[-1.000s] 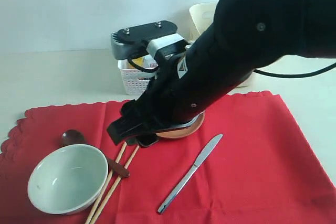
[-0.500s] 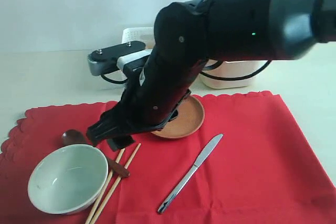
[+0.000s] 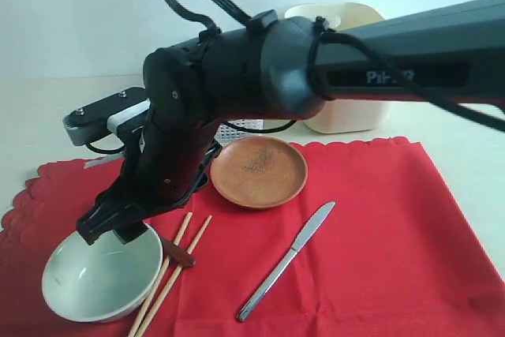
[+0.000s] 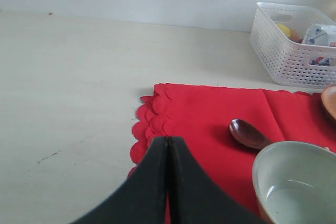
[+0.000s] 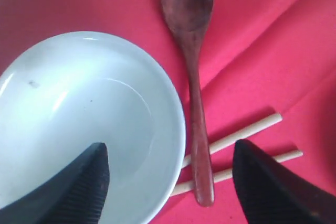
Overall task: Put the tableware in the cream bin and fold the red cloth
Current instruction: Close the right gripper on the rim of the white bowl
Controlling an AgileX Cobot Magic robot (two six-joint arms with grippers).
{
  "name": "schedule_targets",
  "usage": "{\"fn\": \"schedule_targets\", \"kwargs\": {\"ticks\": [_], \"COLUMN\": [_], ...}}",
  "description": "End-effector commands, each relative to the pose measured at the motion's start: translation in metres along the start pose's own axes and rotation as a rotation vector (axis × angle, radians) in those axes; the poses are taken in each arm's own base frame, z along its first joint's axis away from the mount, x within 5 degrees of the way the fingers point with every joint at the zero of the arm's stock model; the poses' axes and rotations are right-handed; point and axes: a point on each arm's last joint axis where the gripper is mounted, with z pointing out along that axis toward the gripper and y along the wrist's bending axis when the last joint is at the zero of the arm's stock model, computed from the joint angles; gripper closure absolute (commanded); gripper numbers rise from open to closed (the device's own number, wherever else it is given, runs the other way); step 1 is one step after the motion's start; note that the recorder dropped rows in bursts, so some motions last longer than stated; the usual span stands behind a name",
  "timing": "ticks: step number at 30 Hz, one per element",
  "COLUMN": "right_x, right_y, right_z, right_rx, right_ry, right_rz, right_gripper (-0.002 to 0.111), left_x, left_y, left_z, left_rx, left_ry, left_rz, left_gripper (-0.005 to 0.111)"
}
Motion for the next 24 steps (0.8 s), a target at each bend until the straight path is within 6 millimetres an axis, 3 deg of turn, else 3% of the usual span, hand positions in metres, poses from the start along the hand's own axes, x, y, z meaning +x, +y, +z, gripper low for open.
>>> {"fn": "schedule_targets", "kwargs": {"ticks": [1, 8, 12, 15, 21, 24], "right_x": [-0.004, -0.006, -0.004, -0.004, -0.005, -0.007], "right_y": [-0.003, -0.006, -0.006, -0.006, -0.006, -0.006], "right_z": [0.015, 0.038, 0.043, 0.043, 0.043, 0.039], "right_rx": [0.025, 0.034, 0.035, 0.035, 0.033, 0.032], "right_ry": [0.008, 0.033, 0.044, 0.044, 0.036, 0.017], "right_rz": [-0.034, -0.025, -0.019, -0.019, -0.022, -0.032], "right_gripper": [0.044, 0.045, 0.052, 0.066, 0.105, 0.108], "left_x": [-0.001, -0.001, -0.001, -0.001, -0.001, -0.001], "left_y": [0.0, 0.0, 0.0, 0.0, 0.0, 0.0], "left_z": [0.0, 0.0, 0.0, 0.0, 0.0, 0.0], "left_rx": [0.006, 0.006, 0.006, 0.006, 0.006, 0.006], "left_ry": [-0.013, -0.013, -0.013, -0.013, -0.013, -0.013], "left_rz": [-0.003, -0.003, -0.003, -0.003, -0.003, -0.003], "left_gripper": [0.106, 0.106, 0.106, 0.106, 0.106, 0.106]}}
